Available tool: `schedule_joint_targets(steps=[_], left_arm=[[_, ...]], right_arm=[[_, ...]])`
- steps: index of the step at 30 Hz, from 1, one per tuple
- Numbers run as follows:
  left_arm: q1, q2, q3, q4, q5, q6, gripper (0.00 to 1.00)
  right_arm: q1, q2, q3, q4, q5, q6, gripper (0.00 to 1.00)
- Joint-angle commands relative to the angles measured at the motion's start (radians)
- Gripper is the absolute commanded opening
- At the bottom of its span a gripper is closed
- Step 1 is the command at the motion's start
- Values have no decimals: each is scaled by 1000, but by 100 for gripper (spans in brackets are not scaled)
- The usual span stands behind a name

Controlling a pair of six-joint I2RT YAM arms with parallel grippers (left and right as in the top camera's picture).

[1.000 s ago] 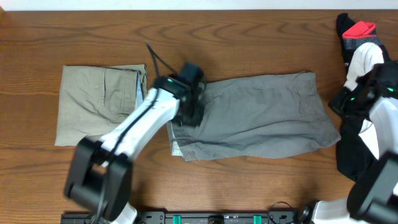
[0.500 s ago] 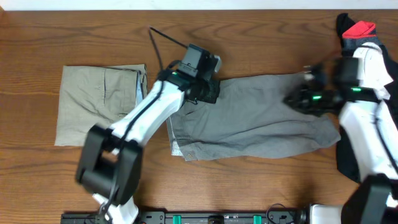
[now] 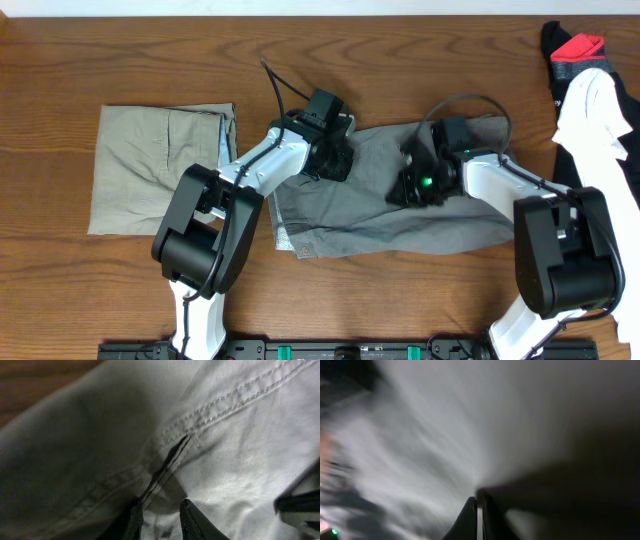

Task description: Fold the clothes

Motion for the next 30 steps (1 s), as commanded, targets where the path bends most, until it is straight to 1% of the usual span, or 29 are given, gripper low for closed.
schedule_joint_targets(steps=[1,4,7,9,13,15,21,25,27,29,30], left_arm=[[3,38,-3,-11,-89,25,29],[18,38,-3,-10,-148,28,29],[48,37,-2,-6,-174,40,29],[82,37,7,-9,-173,44,33],[141,24,57,-57,-172,44,35],[169,7,97,-105,-173,48,38],[229,-57,204,-280,-173,58,43],[242,-141,217,-399,-172,58,44],[238,-181,217,-472,-172,39,43],[235,-205,217,-553,-172,-2,44],[236,-208,217,-599,-172,-47,44]], right_arm=[[-5,15,-7,-117,182,-1,4],[-15,11,-7,-250,294,-13,4],[-32,9,-7,-322,342,-17,4],[-43,5,-7,-334,343,-20,3],[-68,-15,-5,-334,342,-19,3],[-85,-27,-3,-334,333,-19,3],[-128,-74,1,-309,269,-21,4],[-158,-161,3,-247,56,-121,14],[-171,-222,6,-209,-29,-132,22],[-176,-280,7,-170,-67,-131,31],[-176,-314,7,-150,-66,-124,40]])
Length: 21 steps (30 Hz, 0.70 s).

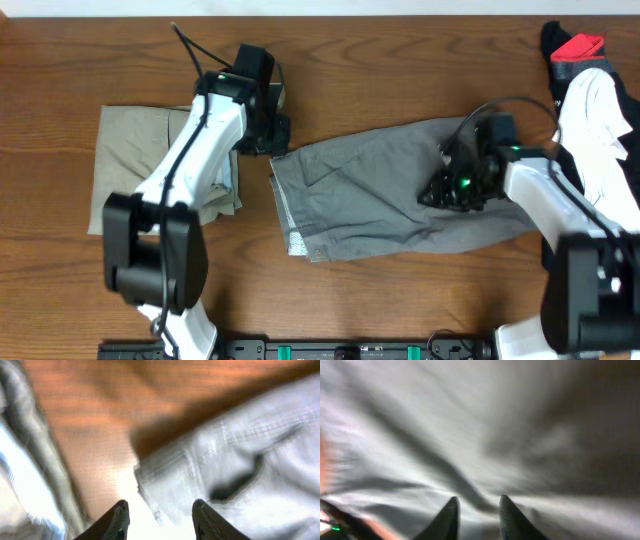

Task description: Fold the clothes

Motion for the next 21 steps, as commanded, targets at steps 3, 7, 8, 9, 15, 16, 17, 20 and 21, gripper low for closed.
schedule_joint_targets(steps=[3,7,8,9,15,16,17,20,21], left_arm=[[-2,-29,-18,-156,-3,-187,44],[-2,-29,-156,-109,135,-203,44],[-2,-29,-200,-83,163,-204,44],[-2,-29,-235,-56,188,-203,44],[-2,-29,-407,98,244,-204,56],[-2,-29,-422,115,244,-203,58],[-2,-29,-436,134,244,-204,59],[-3,-29,-472,186,269,-203,67],[-4,-29,-485,206,284,-203,70]], right_arm=[[-9,-154,3,51,-101,-32,62],[-10,-192,3,50,-84,-25,70],[-10,-192,3,50,-82,-20,69],[-10,-192,3,48,-82,-18,70],[-10,-191,3,35,-82,-18,67],[-10,-191,3,32,-82,-18,67],[-10,-191,3,31,-82,-18,66],[-10,-191,3,27,-82,-19,65],[-10,-191,3,27,-82,-19,65]])
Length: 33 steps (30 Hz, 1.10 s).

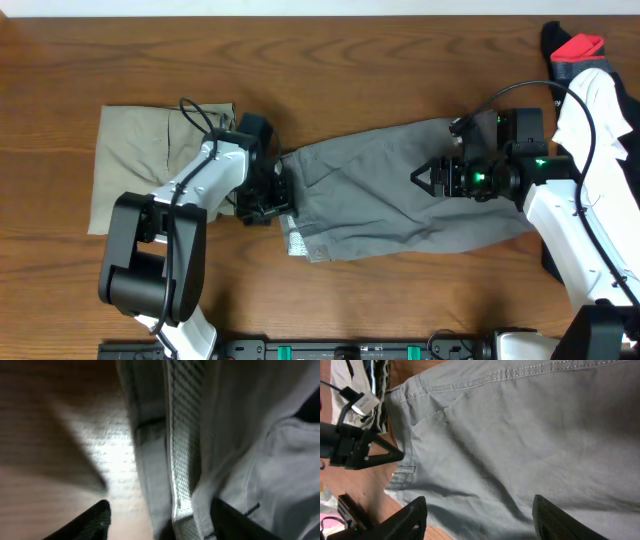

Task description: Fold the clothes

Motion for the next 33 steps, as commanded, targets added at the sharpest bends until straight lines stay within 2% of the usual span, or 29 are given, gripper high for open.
schedule_joint_targets(steps=[1,7,13,14,18,25,29,33], left_arm=[[-2,4,-48,55,71,1,71],[-2,4,-174,253,248,-5,77],[-2,4,-266,351,250,-53,78],[-2,4,-273,356,250,-52,73],[-2,4,-277,369,250,-52,40],[2,-9,-265,372,242,-21,6],[31,-66,-183,198,203,59,6],[83,-168,-26,-71,0,130,6]], right_arm=[[-6,-6,3,-2,-14,0,64],[-6,-6,3,-2,-14,0,64],[-6,-6,3,-2,-14,0,62],[-6,-6,3,-2,-14,0,62],[-6,-6,3,-2,-14,0,61],[-10,-7,3,-2,-14,0,56],[-33,-7,3,-2,-14,0,55],[-69,-7,3,-2,-14,19,53]])
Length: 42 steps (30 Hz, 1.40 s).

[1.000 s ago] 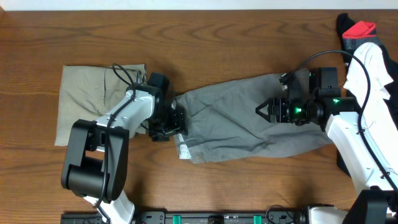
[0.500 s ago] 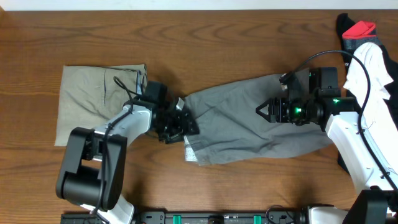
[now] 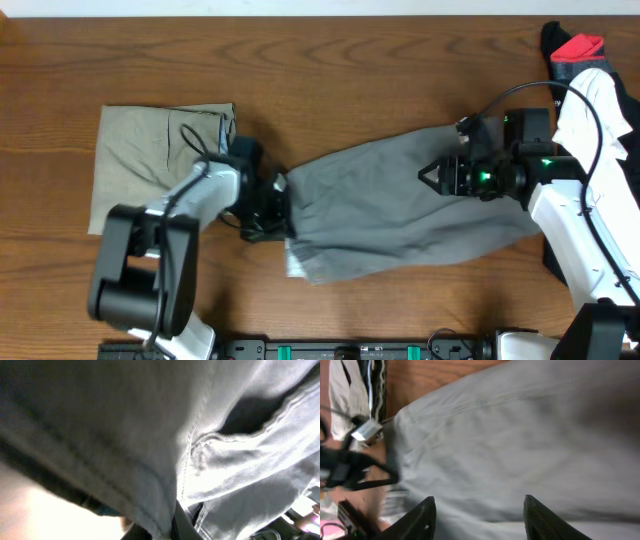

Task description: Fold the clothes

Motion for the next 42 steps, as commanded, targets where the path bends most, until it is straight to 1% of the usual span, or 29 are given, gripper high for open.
schedule_joint_targets(steps=[1,4,8,10,13,18,21,25,29,34,38,42], left_arm=[[53,-116,161,-147,-247,102,6],[88,-174,304,-299,-351,165,6],[98,-196,513,-452,-413,224,6],[87,-195,594,-488,-414,228,6],[49,-195,671,-497,-413,222,6],[-60,-185,684,-449,-413,144,6],[-130,-167,684,-385,-414,36,6],[-206,-134,684,-287,-414,-135,6],[-265,-77,684,-224,-432,-253,6],[-328,21,684,-158,-431,-312,6],[-383,73,684,-109,-420,-319,6],[-443,88,684,-63,-420,-326,6]], right_arm=[[-40,-7,3,-1,-13,26,52],[-72,-7,3,-1,-14,45,50],[-108,-7,3,0,-13,70,50],[-118,-7,3,3,-13,88,50],[-124,-7,3,8,-13,103,50],[-124,-7,3,7,-6,127,50],[-124,-7,3,-4,35,163,49],[-123,-6,3,-40,96,174,49],[-120,-6,2,-92,174,191,49],[-120,-6,2,-129,240,208,50],[-120,-6,2,-127,243,208,50],[-120,-6,2,-128,277,223,50]])
